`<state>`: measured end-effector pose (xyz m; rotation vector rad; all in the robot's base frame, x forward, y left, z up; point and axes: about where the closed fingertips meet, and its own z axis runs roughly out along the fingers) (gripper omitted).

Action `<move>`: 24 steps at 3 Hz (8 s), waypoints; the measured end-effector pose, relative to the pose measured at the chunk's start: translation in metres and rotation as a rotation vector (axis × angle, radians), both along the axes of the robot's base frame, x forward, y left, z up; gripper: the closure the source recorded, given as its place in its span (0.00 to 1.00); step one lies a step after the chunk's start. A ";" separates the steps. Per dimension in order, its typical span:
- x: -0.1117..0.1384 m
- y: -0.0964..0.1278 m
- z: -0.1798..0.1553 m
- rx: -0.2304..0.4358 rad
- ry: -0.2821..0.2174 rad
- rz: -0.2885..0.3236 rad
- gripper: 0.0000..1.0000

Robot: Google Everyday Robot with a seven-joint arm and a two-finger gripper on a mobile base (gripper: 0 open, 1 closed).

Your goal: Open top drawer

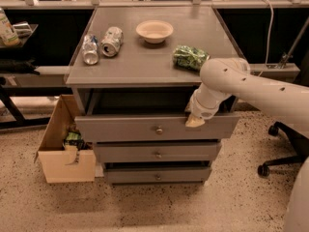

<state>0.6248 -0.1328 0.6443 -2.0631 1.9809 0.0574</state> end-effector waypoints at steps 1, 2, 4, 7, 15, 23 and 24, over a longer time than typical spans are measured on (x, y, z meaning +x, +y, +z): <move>-0.008 0.006 0.002 0.014 0.014 0.026 1.00; -0.008 0.006 0.002 0.014 0.014 0.026 0.83; -0.008 0.006 0.001 0.014 0.015 0.026 0.36; -0.008 0.006 0.001 0.014 0.015 0.026 0.00; -0.077 0.040 0.002 0.089 0.261 0.120 1.00; -0.128 0.036 0.004 0.061 0.272 0.134 0.00; -0.161 0.042 0.016 0.028 0.291 0.134 0.18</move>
Offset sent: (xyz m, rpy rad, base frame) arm -0.0078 0.0058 0.0016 0.0137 0.0144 0.0258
